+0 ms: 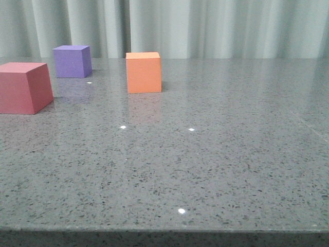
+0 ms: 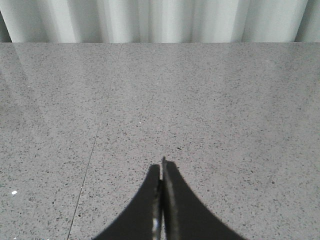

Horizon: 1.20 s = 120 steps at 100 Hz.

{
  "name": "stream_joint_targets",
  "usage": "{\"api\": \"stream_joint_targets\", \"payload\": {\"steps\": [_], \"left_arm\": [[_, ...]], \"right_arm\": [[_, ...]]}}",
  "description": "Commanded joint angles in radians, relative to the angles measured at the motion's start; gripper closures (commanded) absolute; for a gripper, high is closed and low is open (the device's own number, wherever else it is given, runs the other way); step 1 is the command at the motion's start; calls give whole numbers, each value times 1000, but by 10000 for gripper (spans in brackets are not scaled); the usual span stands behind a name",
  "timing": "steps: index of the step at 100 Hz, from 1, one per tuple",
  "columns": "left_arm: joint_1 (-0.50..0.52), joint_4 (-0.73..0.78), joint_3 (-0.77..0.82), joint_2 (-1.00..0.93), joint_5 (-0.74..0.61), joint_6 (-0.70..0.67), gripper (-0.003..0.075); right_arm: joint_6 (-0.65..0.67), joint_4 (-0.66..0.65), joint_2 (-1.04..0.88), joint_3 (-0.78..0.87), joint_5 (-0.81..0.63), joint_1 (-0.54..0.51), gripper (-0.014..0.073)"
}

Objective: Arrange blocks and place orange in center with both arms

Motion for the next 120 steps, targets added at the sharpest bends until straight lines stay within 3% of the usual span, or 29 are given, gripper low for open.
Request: {"api": "stream_joint_targets", "payload": {"steps": [1,20,29,47,79,89,111,120], "left_arm": [[1,-14,-163,103,58,-9,741],[1,-10,-490,347,398,-9,741],[1,-10,-619,442,495,-9,741],[1,-9,-747,570,535,-9,741],[1,-6,-757,648,559,-9,724],[1,-4,-757,654,572,-9,619],[1,13,-757,656,574,-9,170],[1,9,-757,661,574,-9,85]], "right_arm": [[-3,-22,-2,-28,-80,-6,704],[-3,-22,-2,-28,-80,-6,704],[-3,-22,-2,-28,-80,-6,704],[-3,-22,-2,-28,-80,-6,704],[-3,-22,-2,-28,-80,-6,704],[-3,-22,-2,-28,-80,-6,704],[-3,-22,-2,-28,-80,-6,704],[-3,-22,-2,-28,-80,-6,704]]}}
